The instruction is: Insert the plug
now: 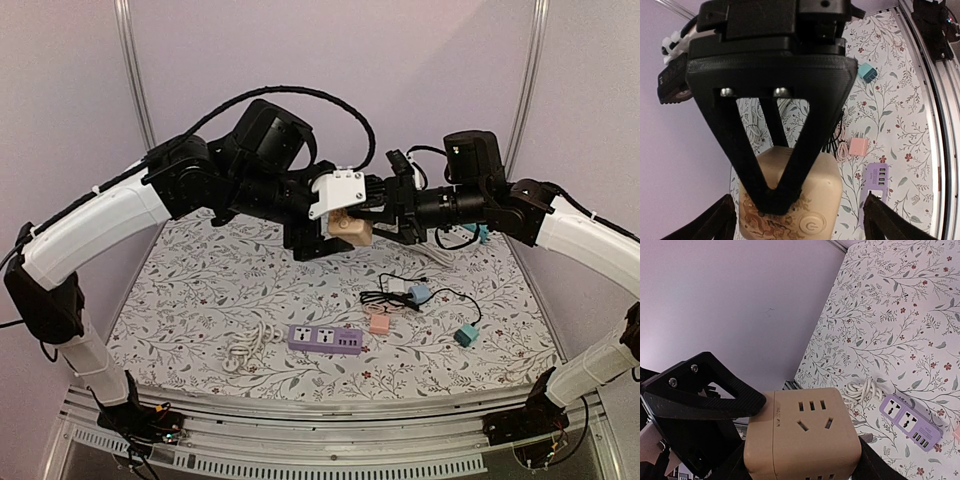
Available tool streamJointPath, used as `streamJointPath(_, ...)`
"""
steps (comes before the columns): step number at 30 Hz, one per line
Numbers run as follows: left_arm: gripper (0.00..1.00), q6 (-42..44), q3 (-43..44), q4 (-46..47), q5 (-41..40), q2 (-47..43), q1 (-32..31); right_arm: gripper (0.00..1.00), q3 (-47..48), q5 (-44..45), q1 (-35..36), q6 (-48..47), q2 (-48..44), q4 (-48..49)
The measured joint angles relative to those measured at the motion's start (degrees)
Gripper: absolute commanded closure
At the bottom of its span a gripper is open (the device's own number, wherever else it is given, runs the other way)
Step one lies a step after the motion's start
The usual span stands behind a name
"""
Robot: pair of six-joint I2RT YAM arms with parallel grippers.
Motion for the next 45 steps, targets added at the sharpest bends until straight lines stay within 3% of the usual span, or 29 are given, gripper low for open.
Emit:
streamJointPath(3,0.41,0.85,0.02,0.09,-0.59,0.46,0.11,1.0,0.0,-0.22,0.0,-0.22,0.0,-0.13)
streamJointPath(9,0.6,1.75,0.35,-0.11,-1.03,0.81,0.33,1.0,0.02,-1.14,-0.02,-0.57,0.09,-0.83)
streamJointPath(10,0.67,1.73,0.42,-0.11,-1.16,0.9,0.33,1.0,0.02,-1.14,-0.04,-0.63,0.09,-0.85)
streamJointPath(12,0.98,1.73,0.48,-0.15,-1.22,1.05,0.33,1.0,0.02,-1.11,-0.09,-0.87,0.11,-0.94)
streamJointPath(13,1.0,1.73,0.61,-0.33,-1.25,1.16,0.33,0.99,0.02,-1.11,-0.09,-0.94,0.15,-0.94)
streamJointPath(14,1.0,1.73,0.87,-0.57,-1.29,1.31,0.33,0.85,0.02,-1.11,-0.09,-0.98,0.17,-0.94)
streamJointPath(17,1.0,1.66,1.75,-1.6,-1.57,1.95,0.33,0.27,0.02,-1.09,-0.13,-1.18,0.37,-1.09)
streamJointPath(18,1.0,1.6,2.03,-2.12,-1.64,2.19,0.35,0.11,0.04,-1.05,-0.13,-1.33,0.5,-1.33)
streamJointPath(19,1.0,1.36,2.32,-2.62,-1.55,2.47,0.39,0.03,0.04,-1.03,-0.13,-1.97,0.57,-1.68)
streamJointPath(23,1.0,-0.44,3.63,-7.48,-0.07,4.72,2.25,0.01,0.22,-0.83,-0.33,-5.14,0.52,-3.21)
streamJointPath(28,1.0,-3.89,3.87,-14.45,4.39,7.13,9.05,0.01,-3.34,0.11,-3.08,-9.05,-0.33,-4.24)
streamJointPath(39,1.0,-0.39,-24.41,-10.29,12.2,-0.74,11.28,0.01,-11.26,7.76,-3.91,-17.22,-1.66,-8.46)
streamJointPath(45,1.0,3.06,-27.74,-5.92,18.12,-2.12,11.89,0.01,-13.53,9.16,-4.81,-21.99,-0.9,-8.52)
